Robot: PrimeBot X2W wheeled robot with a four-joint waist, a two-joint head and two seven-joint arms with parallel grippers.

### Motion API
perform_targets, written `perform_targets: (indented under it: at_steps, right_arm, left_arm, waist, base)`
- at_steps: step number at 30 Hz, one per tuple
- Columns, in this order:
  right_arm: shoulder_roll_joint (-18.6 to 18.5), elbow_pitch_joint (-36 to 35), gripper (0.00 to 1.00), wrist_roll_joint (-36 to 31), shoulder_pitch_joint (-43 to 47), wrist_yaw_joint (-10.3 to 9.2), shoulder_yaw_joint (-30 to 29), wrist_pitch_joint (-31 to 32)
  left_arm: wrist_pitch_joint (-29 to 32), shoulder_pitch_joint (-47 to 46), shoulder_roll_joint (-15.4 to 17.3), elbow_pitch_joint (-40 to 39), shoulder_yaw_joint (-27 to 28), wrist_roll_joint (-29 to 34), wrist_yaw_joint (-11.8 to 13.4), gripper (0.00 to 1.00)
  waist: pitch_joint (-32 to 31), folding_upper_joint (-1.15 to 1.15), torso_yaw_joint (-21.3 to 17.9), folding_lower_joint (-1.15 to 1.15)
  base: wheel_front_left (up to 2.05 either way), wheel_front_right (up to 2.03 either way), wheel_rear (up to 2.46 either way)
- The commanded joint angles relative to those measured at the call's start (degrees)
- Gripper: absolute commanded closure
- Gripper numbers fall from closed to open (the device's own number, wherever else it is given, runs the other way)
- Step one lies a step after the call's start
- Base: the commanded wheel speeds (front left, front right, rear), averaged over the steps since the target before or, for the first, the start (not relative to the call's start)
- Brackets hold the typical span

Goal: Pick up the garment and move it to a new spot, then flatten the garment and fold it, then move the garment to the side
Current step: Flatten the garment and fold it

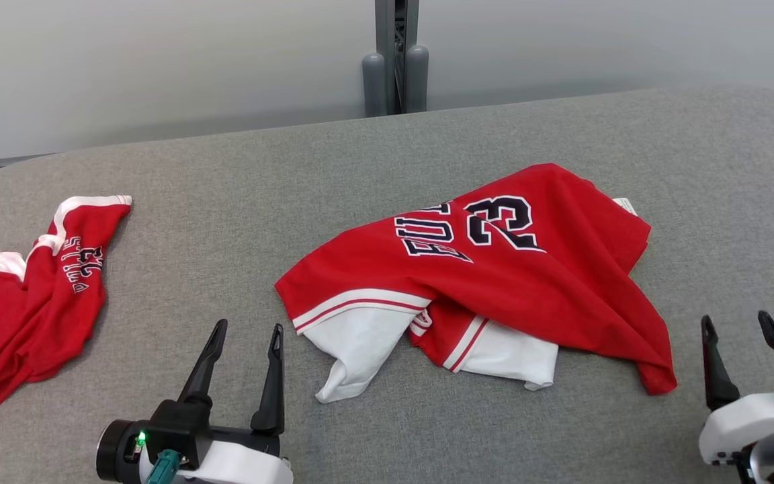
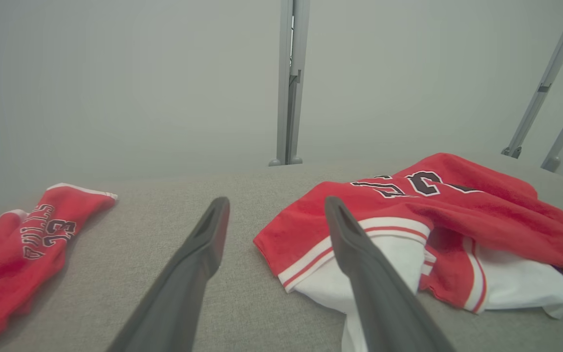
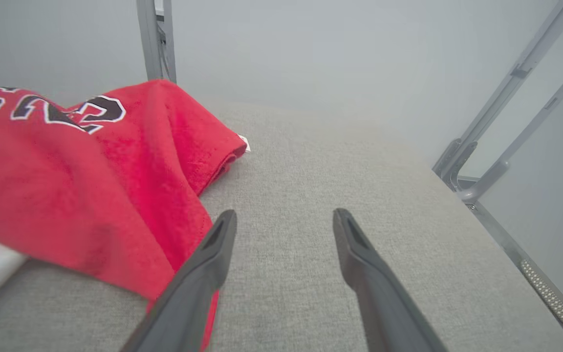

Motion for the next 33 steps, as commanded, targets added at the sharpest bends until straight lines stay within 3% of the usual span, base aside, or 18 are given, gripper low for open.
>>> perform_targets:
  at_steps: [1, 12, 20, 33]
  right_arm:
    - [1.10, -2.16, 0.00, -0.38, -0.68, -0.02, 0.44, -1.56]
    - [3.64, -9.97, 0.00, 4.16, -0.18, -0.02, 11.41, -4.31]
    - [3.57, -12.90, 0.00, 9.62, 1.80, -0.02, 21.31, -4.24]
    - [3.61, -11.84, 0.00, 9.58, 5.53, -0.02, 23.02, -4.25]
  left_arm:
    - [-0.09, 0.15, -0.01, -0.09, 0.37, -0.60, 0.27, 0.00]
    - [-0.09, 0.53, -1.12, -1.45, 1.89, -3.74, 1.15, 0.00]
    - [-0.09, 1.71, -1.58, -4.05, 3.21, -5.30, 3.55, 0.00]
    - [-0.09, 4.59, -1.60, -5.36, 1.65, -7.75, 6.08, 0.00]
  waist:
    - [-0.34, 0.00, 0.13, 0.00]
    - [-1.86, 0.00, 1.62, 0.00]
    - [-3.40, 0.00, 3.14, 0.00]
    - [-6.97, 0.00, 3.36, 0.00]
  base:
    - [0.00, 0.00, 0.00]
    - [0.00, 0.00, 0.00]
    - [0.00, 0.00, 0.00]
    - [0.00, 0.00, 0.00]
